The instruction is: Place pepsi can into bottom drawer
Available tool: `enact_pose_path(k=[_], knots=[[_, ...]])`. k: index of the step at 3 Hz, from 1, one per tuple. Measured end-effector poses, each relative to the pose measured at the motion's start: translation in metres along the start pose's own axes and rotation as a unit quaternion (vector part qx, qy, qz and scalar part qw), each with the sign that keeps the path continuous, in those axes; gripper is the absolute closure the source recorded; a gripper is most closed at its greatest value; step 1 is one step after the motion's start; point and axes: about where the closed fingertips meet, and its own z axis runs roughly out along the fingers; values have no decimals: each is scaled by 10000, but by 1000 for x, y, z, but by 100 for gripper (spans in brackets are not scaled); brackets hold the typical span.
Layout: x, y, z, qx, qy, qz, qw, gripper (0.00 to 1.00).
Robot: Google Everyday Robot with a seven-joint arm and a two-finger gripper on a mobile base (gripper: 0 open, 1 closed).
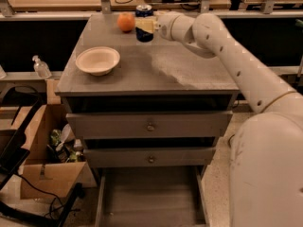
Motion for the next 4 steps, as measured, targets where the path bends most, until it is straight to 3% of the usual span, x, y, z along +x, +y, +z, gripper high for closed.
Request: enact_pose_path(k=[1,2,3,4], knots=[[-46,9,-58,28,-96,-372,9993,100],[-77,68,-145,-130,-146,-775,9968,100],[-60,131,-191,-526,-73,-948,9941,100],[-33,190,-239,-982,70,-704,9926,100]])
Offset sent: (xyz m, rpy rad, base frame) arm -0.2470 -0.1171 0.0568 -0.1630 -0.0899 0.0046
